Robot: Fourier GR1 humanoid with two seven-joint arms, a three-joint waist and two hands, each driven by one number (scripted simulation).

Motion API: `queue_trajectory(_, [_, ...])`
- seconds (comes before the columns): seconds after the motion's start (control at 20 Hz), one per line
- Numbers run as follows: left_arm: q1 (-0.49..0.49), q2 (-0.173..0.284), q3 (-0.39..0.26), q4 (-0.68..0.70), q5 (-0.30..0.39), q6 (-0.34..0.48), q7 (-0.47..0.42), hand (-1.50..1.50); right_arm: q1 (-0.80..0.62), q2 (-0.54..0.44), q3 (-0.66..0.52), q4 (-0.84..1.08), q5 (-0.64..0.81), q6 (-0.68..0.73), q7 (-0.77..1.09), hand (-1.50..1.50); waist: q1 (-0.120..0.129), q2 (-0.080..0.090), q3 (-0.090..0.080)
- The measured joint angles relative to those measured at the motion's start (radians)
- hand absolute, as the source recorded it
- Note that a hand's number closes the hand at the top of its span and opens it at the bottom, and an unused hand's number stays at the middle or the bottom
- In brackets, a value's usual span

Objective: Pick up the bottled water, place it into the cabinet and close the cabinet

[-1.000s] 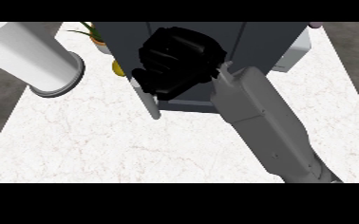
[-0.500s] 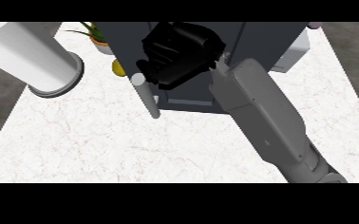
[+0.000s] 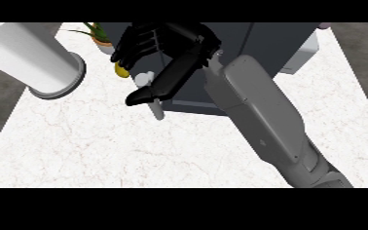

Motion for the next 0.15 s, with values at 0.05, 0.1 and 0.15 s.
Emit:
queue_trajectory(0.05, [-0.002, 0.003, 0.003, -0.004, 0.002, -0.003, 0.003, -1.5, -0.002, -0.001, -0.002, 0.004, 0.004, 0.001, -0.005, -1.5, 0.003, -0.001, 0.0])
queue_trajectory(0.1, [-0.008, 0.0, 0.001, -0.002, -0.005, -0.004, 0.003, -1.5, -0.002, 0.003, -0.002, 0.006, 0.013, -0.007, -0.014, -1.5, 0.003, -0.001, 0.0])
queue_trajectory(0.15, [-0.01, -0.001, 0.0, 0.0, -0.008, -0.009, 0.005, -1.5, -0.004, 0.004, -0.003, 0.009, 0.019, -0.01, -0.022, -1.5, 0.005, -0.002, 0.0])
